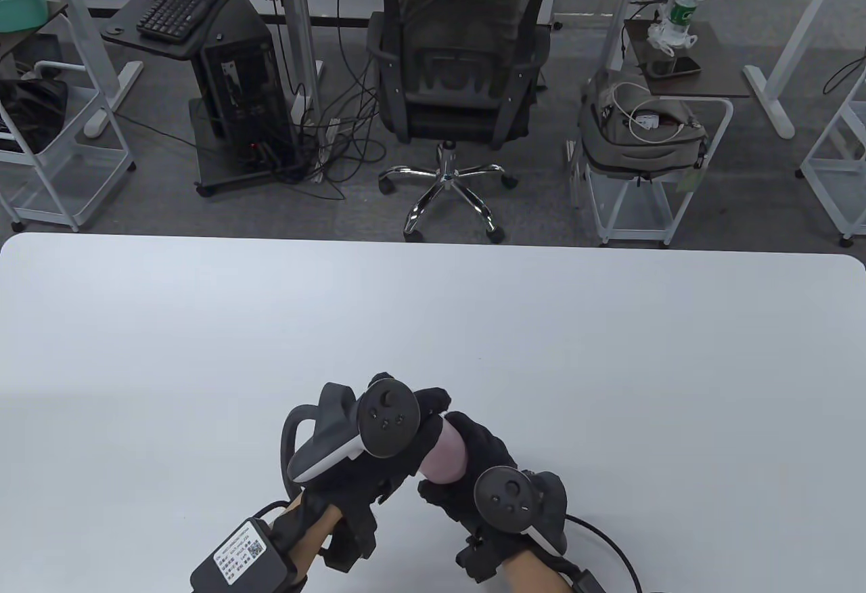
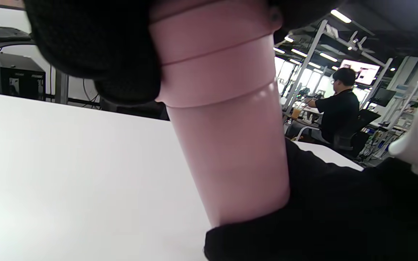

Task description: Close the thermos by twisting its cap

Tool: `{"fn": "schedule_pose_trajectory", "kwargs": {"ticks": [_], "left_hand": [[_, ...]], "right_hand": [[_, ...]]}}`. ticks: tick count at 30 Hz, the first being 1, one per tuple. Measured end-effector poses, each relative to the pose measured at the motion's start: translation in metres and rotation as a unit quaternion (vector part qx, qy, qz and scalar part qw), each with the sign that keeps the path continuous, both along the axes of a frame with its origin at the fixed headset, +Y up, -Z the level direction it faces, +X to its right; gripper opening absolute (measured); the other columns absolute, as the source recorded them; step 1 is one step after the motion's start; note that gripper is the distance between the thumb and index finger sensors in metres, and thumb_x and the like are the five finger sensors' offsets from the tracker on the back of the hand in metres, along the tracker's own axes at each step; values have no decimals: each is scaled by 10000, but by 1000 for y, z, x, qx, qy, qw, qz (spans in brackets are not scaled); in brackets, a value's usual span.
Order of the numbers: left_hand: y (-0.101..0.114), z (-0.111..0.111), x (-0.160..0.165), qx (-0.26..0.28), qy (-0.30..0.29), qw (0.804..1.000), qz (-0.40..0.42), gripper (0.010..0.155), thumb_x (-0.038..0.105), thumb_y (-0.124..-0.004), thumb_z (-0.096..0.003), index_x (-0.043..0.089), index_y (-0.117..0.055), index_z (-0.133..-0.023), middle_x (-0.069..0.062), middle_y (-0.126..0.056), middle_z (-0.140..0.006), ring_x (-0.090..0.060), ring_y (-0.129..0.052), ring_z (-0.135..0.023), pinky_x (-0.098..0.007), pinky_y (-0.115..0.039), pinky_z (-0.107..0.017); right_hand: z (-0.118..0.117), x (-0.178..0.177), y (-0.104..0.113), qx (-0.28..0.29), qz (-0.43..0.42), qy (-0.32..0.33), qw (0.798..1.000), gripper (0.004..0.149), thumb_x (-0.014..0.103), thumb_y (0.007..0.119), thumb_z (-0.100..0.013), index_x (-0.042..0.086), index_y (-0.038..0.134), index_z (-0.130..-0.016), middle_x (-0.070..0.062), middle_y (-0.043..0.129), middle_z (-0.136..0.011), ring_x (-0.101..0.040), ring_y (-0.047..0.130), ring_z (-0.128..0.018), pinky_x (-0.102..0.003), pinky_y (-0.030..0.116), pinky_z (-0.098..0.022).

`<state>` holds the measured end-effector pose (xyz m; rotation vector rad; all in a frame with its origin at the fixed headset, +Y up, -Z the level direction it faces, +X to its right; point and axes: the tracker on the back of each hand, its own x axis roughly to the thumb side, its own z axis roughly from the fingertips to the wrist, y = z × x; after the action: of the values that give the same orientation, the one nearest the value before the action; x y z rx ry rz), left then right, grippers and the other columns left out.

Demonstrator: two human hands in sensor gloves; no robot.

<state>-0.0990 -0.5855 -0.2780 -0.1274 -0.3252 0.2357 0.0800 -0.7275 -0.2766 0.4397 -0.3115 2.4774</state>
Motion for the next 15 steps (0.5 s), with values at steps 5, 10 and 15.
{"fn": "schedule_pose_trajectory", "kwargs": {"ticks": [5,10,15], "left_hand": [[0,6,-3,42,-31,999,12,374,540,-630,-638,521,-670,-1009,-272,-592,-1164,-358,-945,-778,-617,-827,-544],[-3,8,-5,66,-32,997,16,392,552,-629,-630,516,-661,-1020,-257,-598,-1171,-348,-937,-782,-610,-813,-563],[-13,10,-6,82,-4,997,10,514,600,-560,-630,481,-519,-1128,-211,-571,-1202,-286,-906,-813,-563,-789,-608]], "right_hand": [[-1,5,3,1,-13,11,1000,1223,608,875,-199,20,282,-1093,-314,421,-1070,-546,557,-925,-663,646,-607],[-1,4,4,8,-7,8,1000,1218,610,870,-208,19,276,-1091,-316,419,-1069,-546,557,-927,-655,645,-612],[-1,3,2,-7,-13,8,1000,1211,596,871,-222,9,265,-1090,-331,408,-1066,-567,544,-926,-654,626,-615]]}}
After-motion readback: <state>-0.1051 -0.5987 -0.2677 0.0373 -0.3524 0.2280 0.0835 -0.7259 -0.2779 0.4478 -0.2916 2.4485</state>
